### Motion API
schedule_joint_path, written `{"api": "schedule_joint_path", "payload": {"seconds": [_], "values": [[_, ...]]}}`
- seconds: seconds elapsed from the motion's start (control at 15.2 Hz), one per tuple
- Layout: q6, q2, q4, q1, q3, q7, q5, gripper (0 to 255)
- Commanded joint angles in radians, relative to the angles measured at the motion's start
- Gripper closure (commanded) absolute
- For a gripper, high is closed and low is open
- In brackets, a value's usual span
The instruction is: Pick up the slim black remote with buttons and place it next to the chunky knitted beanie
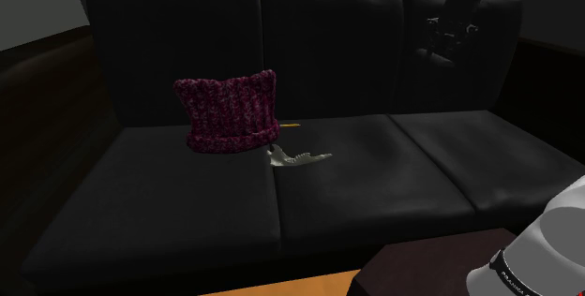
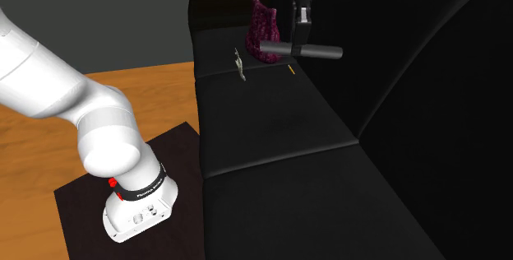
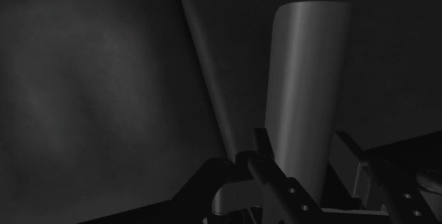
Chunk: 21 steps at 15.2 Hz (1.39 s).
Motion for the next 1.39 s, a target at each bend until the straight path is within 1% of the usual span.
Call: {"api": "schedule_joint_path", "payload": {"seconds": [0.0, 0.07, 0.4, 0.73, 1.06, 1.32], "values": [[-0.030, 0.009, 0.038, 0.001, -0.001, 0.000, 0.002, 255], [-0.041, 0.012, 0.052, 0.001, -0.001, 0.000, 0.002, 255], [-0.026, 0.085, 0.114, 0.044, 0.068, 0.103, 0.033, 255], [-0.018, 0.181, 0.207, 0.086, 0.130, 0.202, 0.054, 255], [-0.022, 0.297, 0.334, 0.128, 0.184, 0.298, 0.063, 255], [-0.039, 0.408, 0.467, 0.164, 0.222, 0.373, 0.062, 255]]}}
